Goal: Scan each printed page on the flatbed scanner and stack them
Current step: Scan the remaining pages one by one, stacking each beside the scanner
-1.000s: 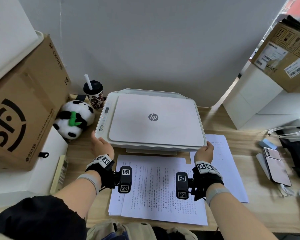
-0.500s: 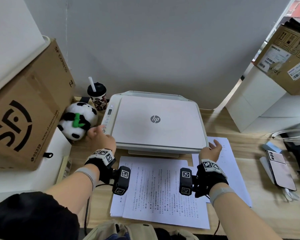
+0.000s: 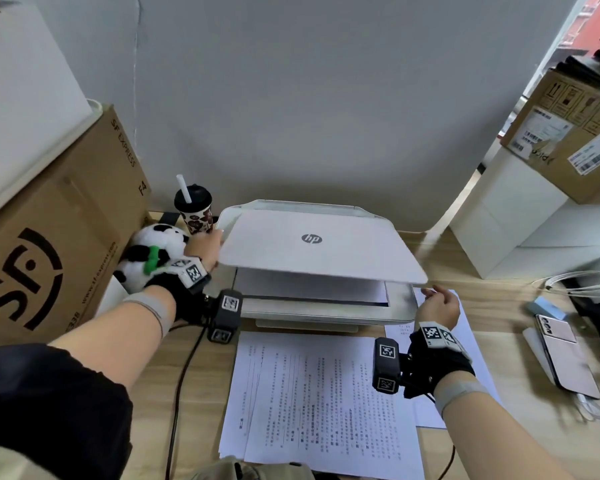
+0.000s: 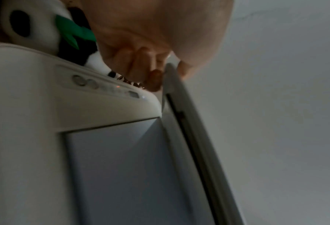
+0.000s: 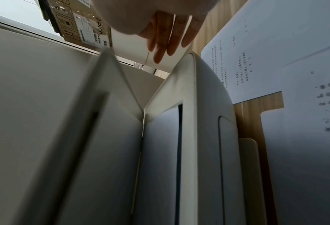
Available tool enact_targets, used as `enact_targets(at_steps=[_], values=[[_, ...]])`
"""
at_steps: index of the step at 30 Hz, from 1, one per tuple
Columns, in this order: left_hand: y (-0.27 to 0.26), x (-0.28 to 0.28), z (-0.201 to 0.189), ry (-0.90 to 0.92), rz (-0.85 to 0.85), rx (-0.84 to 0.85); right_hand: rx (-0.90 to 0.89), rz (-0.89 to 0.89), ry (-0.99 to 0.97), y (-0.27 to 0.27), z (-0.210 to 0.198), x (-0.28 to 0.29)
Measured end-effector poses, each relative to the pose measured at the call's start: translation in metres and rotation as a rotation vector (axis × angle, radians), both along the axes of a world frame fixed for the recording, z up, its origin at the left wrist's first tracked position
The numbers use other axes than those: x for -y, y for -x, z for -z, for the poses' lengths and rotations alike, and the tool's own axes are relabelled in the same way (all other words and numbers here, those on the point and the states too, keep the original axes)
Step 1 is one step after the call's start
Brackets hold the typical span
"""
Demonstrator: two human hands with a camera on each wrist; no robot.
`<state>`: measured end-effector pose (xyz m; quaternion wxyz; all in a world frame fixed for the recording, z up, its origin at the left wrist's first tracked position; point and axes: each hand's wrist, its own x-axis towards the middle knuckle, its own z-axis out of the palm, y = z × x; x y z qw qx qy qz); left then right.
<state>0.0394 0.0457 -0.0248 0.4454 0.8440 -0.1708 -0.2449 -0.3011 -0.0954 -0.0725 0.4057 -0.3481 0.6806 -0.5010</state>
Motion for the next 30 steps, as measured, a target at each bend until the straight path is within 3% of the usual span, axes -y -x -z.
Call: enact_targets(at_steps=[2,4,10,12,14,19,25,30], values=[[-0.007,0.012,-0.018,0.284,-0.098,-0.218,0.025,0.006,0.018,-0.003,-0.002,0.007],[-0.015,0.025,-0.033,0.446,-0.15,-0.293,0.07,-0.011,0.034,-0.007,-0.001,0.016],[-0.018,0.07,-0.074,0.66,-0.132,-0.197,0.046,-0.375,-0.112,-0.03,0.004,0.037],[-0.015,0.088,-0.082,0.675,-0.129,-0.101,-0.048,-0.45,-0.154,-0.038,0.005,0.04],[-0.014,0.104,-0.087,0.669,-0.122,-0.046,-0.286,-0.55,-0.142,-0.046,0.003,0.04],[-0.019,0.131,-0.092,0.605,-0.045,-0.018,-0.701,-0.714,-0.119,-0.065,-0.007,0.038],[-0.031,0.14,-0.092,0.461,-0.011,-0.007,-0.963,-0.789,-0.191,-0.075,-0.019,0.027],[-0.033,0.122,-0.056,0.32,-0.016,0.007,-0.975,-0.756,-0.185,-0.08,-0.02,0.027]])
